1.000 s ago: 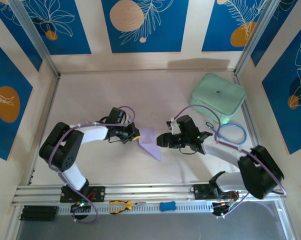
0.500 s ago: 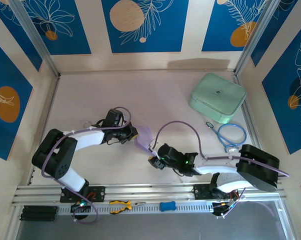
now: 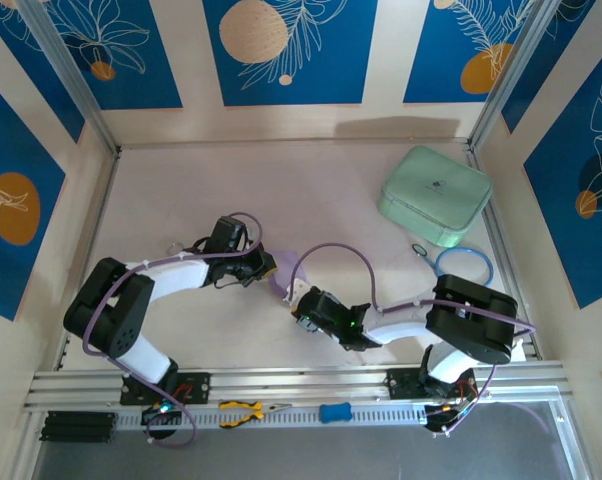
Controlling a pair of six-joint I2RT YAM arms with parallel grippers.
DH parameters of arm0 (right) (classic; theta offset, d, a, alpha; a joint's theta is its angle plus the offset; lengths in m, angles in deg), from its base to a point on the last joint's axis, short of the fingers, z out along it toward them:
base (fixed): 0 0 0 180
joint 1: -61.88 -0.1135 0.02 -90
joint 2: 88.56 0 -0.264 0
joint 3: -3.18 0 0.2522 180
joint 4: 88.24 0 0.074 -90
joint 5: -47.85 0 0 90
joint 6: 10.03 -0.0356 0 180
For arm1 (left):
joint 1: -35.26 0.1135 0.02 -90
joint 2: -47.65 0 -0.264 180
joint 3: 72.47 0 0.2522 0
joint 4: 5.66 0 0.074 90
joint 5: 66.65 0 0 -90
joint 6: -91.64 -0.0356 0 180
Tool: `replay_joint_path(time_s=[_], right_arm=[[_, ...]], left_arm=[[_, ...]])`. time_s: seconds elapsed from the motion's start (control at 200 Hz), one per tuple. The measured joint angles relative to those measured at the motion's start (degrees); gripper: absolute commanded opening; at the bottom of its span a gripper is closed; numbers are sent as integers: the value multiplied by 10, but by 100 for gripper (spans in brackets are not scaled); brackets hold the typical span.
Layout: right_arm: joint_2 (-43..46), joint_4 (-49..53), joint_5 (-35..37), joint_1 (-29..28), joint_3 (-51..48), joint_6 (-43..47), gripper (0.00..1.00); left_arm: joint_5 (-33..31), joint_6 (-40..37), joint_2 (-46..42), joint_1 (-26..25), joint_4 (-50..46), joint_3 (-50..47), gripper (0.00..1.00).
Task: Fold a paper plane with a square sheet of paper (pick it up from the middle)
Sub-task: Fourth fold the wing at the center of the table.
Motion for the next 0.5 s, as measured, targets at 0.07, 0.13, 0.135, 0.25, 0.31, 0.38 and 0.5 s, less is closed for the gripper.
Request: replay_joint_path(time_s=[0.07, 0.13, 0.135, 0.25, 0.31, 0.38, 0.5], right_arm=[[-3, -1, 7, 0, 0, 0, 37], [-3, -3, 10, 0, 0, 0, 35], [-3, -3, 10, 0, 0, 0, 35], [-3, -4, 12, 0, 0, -2, 31], [-4, -4, 12, 0, 0, -4, 30], [-3, -4, 12, 0, 0, -8, 26], [-4, -4, 13, 0, 0, -14, 21]], left_arm=[[0, 0, 0, 0, -2, 1, 6], [0, 0, 0, 0, -3, 3, 6], [0, 0, 0, 0, -3, 3, 6], [0, 0, 0, 0, -4, 5, 7], [0, 0, 0, 0, -4, 6, 7], [0, 0, 0, 0, -5, 6, 7], [0, 0, 0, 0, -6, 6, 7]])
